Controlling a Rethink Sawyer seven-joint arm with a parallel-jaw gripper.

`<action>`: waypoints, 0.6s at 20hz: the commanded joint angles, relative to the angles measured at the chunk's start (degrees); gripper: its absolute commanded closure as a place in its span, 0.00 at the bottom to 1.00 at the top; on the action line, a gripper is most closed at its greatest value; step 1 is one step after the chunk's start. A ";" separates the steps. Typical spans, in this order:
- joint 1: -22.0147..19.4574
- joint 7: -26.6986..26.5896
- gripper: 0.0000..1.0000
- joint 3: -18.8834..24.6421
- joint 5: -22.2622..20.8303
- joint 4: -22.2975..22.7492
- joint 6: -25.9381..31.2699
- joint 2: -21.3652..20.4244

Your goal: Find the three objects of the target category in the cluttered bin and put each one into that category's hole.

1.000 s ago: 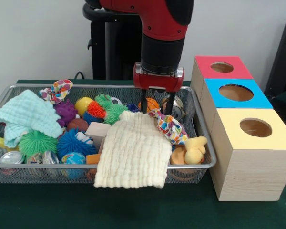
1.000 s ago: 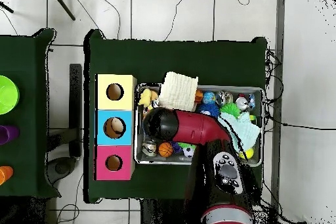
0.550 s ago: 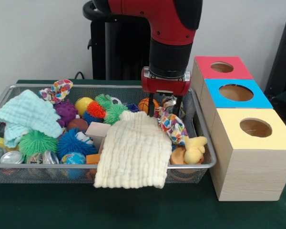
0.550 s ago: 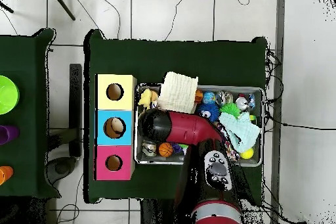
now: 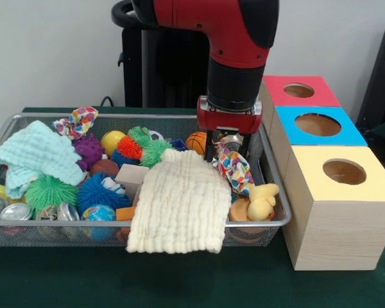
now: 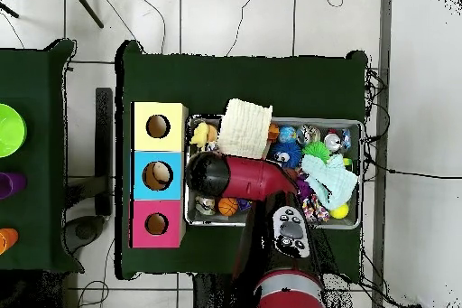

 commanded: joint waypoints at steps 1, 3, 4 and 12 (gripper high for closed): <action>-0.53 13.78 0.00 1.05 2.17 4.81 -6.27 2.10; -0.69 13.57 0.00 1.14 2.38 4.99 -6.42 2.13; -0.92 13.36 0.00 1.31 2.49 5.06 -6.47 2.17; -2.71 11.91 0.00 2.84 2.95 5.42 -7.00 2.29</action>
